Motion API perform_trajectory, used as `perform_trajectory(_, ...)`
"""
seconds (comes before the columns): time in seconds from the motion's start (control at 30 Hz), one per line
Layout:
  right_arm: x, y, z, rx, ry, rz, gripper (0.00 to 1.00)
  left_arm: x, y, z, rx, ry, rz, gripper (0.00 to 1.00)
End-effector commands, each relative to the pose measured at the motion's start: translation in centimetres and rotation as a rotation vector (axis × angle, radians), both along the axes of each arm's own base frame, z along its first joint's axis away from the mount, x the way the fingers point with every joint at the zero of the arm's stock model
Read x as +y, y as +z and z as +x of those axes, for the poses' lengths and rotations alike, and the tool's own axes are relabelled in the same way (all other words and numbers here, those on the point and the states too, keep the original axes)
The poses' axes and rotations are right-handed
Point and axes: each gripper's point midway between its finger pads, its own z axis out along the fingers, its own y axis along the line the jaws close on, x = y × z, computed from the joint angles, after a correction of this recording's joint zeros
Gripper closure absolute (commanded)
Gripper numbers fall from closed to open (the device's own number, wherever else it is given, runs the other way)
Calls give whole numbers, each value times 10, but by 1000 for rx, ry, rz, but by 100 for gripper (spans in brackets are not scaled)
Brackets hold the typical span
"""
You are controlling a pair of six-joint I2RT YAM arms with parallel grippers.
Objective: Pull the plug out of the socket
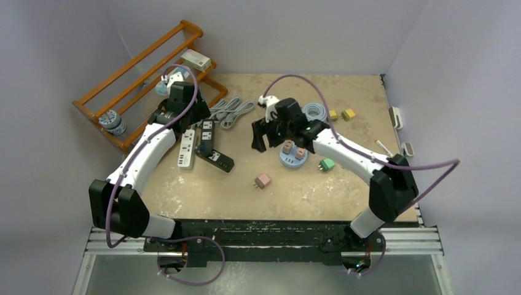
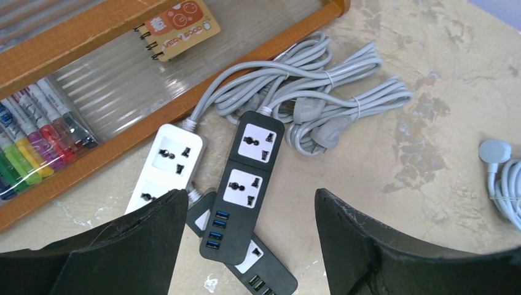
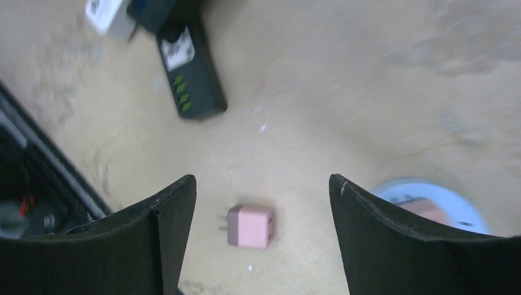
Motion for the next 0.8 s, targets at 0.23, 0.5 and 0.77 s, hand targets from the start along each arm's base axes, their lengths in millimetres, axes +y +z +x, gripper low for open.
perform_trajectory(0.23, -105, -26, 49, 22, -485, -259, 24, -8, 47, 9, -162, -50, -49, 22)
perform_trajectory(0.5, -103, -51, 49, 83, -497, -287, 29, -13, 33, 6, -137, -75, -63, 20)
perform_trajectory(0.77, -101, -68, 54, 89, -467, -327, 33, -15, 27, 5, -123, -84, -66, 18)
